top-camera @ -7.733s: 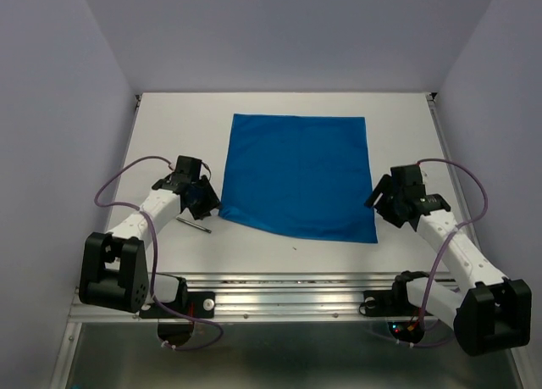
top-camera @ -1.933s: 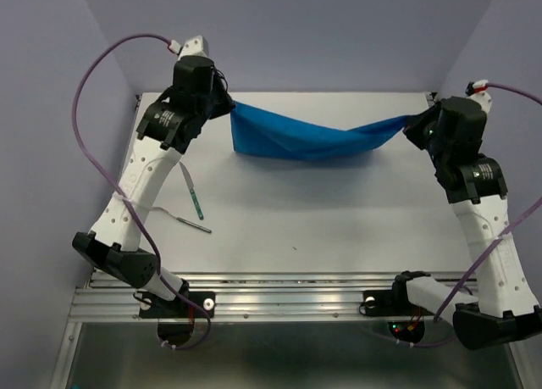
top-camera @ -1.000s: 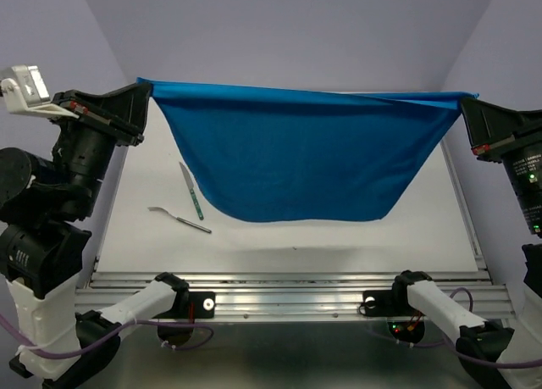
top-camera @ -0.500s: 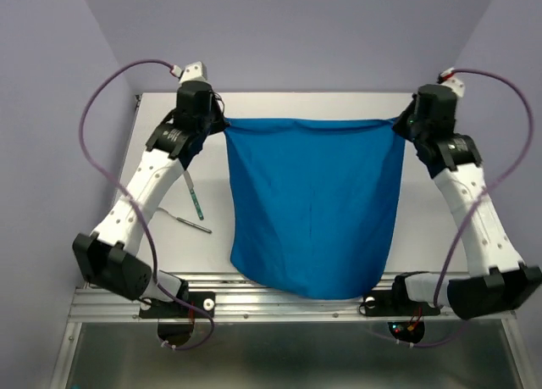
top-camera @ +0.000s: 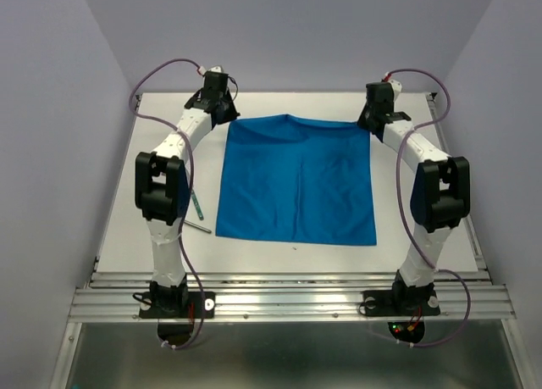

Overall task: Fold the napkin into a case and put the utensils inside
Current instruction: Flatten the napkin at the center of the board, then fold and flatten the napkin at the center of the board.

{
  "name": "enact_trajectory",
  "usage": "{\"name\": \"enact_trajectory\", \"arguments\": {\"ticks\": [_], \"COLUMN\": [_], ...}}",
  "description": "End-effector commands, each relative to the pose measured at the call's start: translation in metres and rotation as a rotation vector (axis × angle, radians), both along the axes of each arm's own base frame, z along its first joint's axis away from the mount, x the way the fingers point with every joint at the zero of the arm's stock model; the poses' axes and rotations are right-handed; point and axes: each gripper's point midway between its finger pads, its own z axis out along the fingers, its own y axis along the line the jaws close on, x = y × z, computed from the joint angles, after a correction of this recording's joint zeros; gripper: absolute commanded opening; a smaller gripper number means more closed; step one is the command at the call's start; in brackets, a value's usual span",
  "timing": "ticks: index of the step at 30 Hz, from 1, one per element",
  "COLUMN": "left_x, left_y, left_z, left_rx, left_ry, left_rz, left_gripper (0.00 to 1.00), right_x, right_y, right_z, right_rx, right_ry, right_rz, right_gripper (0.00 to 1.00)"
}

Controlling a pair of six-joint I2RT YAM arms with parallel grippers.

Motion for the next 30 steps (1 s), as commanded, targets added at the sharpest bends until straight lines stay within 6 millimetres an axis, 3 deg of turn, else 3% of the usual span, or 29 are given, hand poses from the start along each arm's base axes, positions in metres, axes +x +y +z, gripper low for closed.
{"name": "enact_trajectory", "arguments": {"ticks": [1, 2, 3, 5, 7, 12, 13, 15, 16, 17, 18, 19, 20, 24, 25, 28, 29, 30], "left_x": [0.044, 0.055, 0.060, 0.070, 0.073, 0.062, 0.057, 0.045, 0.039, 0.028, 0.022, 0.015, 0.005, -0.029, -0.043, -0.063, -0.074, -0.081], "left_y": [0.003, 0.000, -0.002, -0.006, -0.008, -0.005, -0.005, -0.003, -0.002, -0.001, -0.001, 0.002, 0.003, 0.011, 0.013, 0.019, 0.021, 0.022], "left_z": [0.032, 0.049, 0.035, 0.049, 0.049, 0.043, 0.053, 0.042, 0.059, 0.045, 0.045, 0.059, 0.047, 0.037, 0.031, 0.030, 0.014, 0.017], "left_rx": [-0.027, -0.039, -0.043, -0.057, -0.057, -0.043, -0.046, -0.047, -0.052, -0.051, -0.054, -0.060, -0.057, -0.054, -0.057, -0.053, -0.050, -0.059], "left_ry": [-0.101, -0.140, -0.110, -0.144, -0.147, -0.122, -0.135, -0.109, -0.140, -0.105, -0.099, -0.123, -0.090, -0.049, -0.036, -0.030, 0.003, -0.006], "left_rz": [-0.034, -0.048, -0.062, -0.081, -0.097, -0.117, -0.121, -0.127, -0.128, -0.126, -0.127, -0.126, -0.125, -0.114, -0.114, -0.108, -0.105, -0.103], "left_gripper": [0.00, 0.00, 0.00, 0.00, 0.00, 0.00, 0.00, 0.00, 0.00, 0.00, 0.00, 0.00, 0.00, 0.00, 0.00, 0.00, 0.00, 0.00], "right_x": [0.061, 0.066, 0.075, 0.083, 0.087, 0.073, 0.067, 0.048, 0.038, 0.028, 0.013, 0.001, -0.011, -0.062, -0.082, -0.112, -0.130, -0.139], "right_y": [-0.004, -0.001, -0.003, -0.005, -0.006, -0.009, -0.008, -0.013, -0.013, -0.013, -0.014, -0.013, -0.013, -0.013, -0.011, -0.008, -0.004, -0.001], "right_z": [0.050, 0.050, 0.060, 0.053, 0.056, 0.052, 0.052, 0.037, 0.049, 0.046, 0.031, 0.044, 0.040, 0.033, 0.028, 0.019, 0.011, 0.007], "right_rx": [0.028, 0.033, 0.044, 0.055, 0.073, 0.115, 0.121, 0.136, 0.142, 0.143, 0.145, 0.156, 0.161, 0.184, 0.196, 0.223, 0.254, 0.272], "right_ry": [-0.208, -0.212, -0.238, -0.228, -0.233, -0.209, -0.200, -0.147, -0.160, -0.137, -0.093, -0.107, -0.080, -0.032, -0.015, 0.009, 0.026, 0.033], "right_rz": [0.013, 0.020, 0.026, 0.032, 0.037, 0.052, 0.053, 0.043, 0.043, 0.040, 0.034, 0.043, 0.041, 0.033, 0.043, 0.044, 0.050, 0.057], "right_gripper": [0.01, 0.01, 0.01, 0.01, 0.01, 0.01, 0.01, 0.01, 0.01, 0.01, 0.01, 0.01, 0.01, 0.01, 0.01, 0.01, 0.01, 0.01]}}
